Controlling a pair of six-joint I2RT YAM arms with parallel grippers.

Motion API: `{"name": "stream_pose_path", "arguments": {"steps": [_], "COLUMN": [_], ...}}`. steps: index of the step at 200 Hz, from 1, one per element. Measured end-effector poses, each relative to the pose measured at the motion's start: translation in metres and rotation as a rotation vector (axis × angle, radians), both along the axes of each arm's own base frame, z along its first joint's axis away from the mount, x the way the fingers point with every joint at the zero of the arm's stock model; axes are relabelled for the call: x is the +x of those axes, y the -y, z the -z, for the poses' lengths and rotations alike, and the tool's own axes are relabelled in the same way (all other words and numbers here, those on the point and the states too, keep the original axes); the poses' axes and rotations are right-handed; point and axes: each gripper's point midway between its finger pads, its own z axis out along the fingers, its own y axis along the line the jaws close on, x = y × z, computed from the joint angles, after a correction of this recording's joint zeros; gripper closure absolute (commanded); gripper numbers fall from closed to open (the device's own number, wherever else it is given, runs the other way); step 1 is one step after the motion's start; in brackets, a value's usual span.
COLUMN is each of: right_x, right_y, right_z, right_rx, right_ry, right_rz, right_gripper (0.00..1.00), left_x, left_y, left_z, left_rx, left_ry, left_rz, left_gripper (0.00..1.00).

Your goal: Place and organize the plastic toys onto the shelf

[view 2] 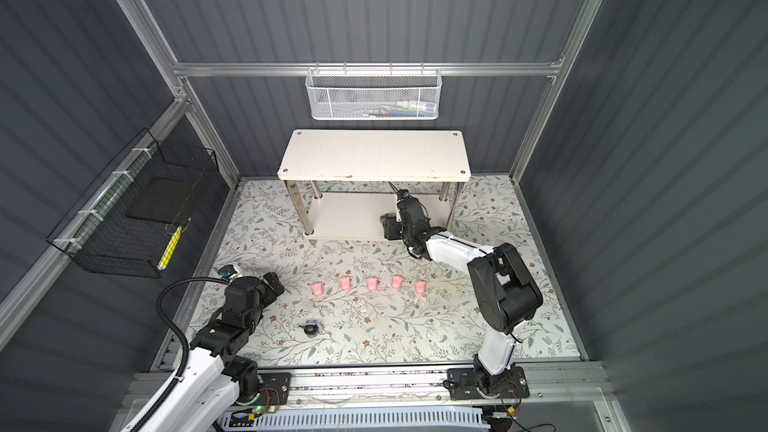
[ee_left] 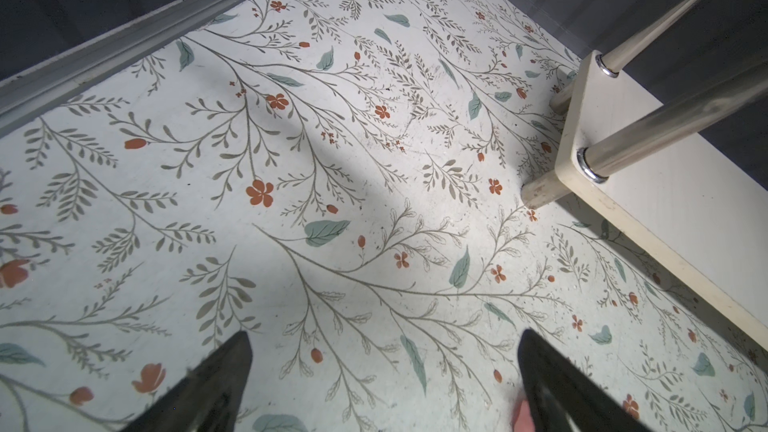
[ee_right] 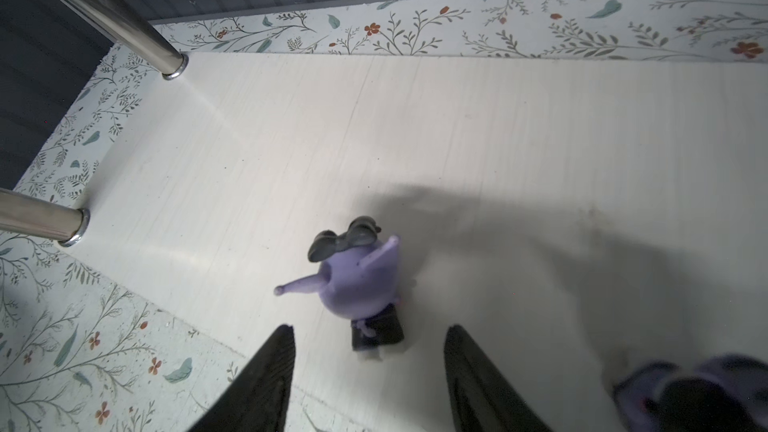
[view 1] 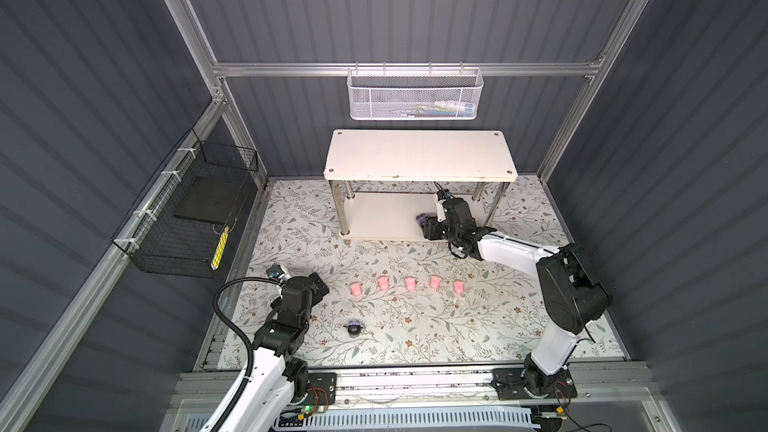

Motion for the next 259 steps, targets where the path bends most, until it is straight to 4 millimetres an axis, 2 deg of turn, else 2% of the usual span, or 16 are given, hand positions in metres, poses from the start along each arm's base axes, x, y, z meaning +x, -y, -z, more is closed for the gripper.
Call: {"name": "stream_pose_path", "arguments": {"steps": [97,200,259], "right_x": [0.000,-0.006,-0.009], "right_y": [-0.006,-0.028,-0.031], "right_z": [0.026,0.026,0.025], "right_rx": [-0.004,0.009,0.009], "right_ry": [-0.044,-0.034,-0.034], "right_rz": [-0.023,-0.072,-0.080], "right_gripper": [0.36,0.35,0.35], "left_x": [0.000,0.000,-0.001], "left_y": [0.000,0.000,0.000], "left_z": [0.000,-0.002,-0.003], "left_rx": [0.000,-0.003,-0.004], "left_ry": [0.001,0.010,0.013], "left_rz": [0.000,0.000,0.000], "left_gripper": [0.00,0.00,0.00]}}
